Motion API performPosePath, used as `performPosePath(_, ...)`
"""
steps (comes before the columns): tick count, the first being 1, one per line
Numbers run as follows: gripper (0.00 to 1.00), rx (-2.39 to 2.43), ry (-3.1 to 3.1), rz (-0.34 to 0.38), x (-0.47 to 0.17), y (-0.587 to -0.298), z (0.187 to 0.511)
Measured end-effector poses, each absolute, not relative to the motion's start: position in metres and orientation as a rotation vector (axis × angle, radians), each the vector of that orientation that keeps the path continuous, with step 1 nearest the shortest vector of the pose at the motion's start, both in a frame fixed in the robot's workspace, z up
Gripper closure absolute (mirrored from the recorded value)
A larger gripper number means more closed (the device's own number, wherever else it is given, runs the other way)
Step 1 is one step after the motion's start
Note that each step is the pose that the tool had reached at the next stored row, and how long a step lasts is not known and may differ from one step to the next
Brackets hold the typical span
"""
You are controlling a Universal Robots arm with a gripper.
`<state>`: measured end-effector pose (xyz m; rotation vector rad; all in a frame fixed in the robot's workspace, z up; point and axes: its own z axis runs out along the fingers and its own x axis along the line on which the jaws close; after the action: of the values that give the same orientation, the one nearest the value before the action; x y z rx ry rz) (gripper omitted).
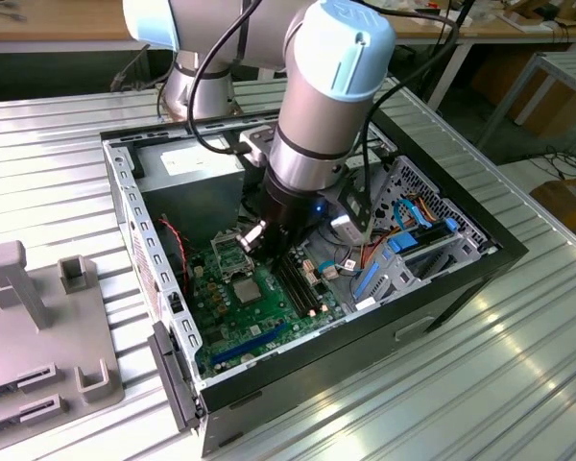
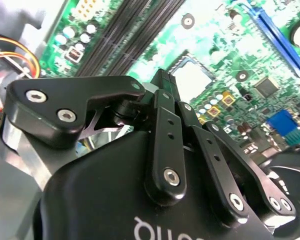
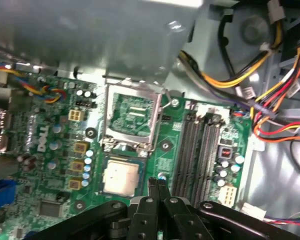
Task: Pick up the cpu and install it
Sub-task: 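Close the cpu cover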
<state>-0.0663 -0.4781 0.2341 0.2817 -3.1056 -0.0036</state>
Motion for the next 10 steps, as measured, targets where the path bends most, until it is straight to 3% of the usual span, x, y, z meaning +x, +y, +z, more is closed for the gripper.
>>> performPosePath(10,0.89,0.318,-3.102,-0.004,-0.059,-0.463,0.233)
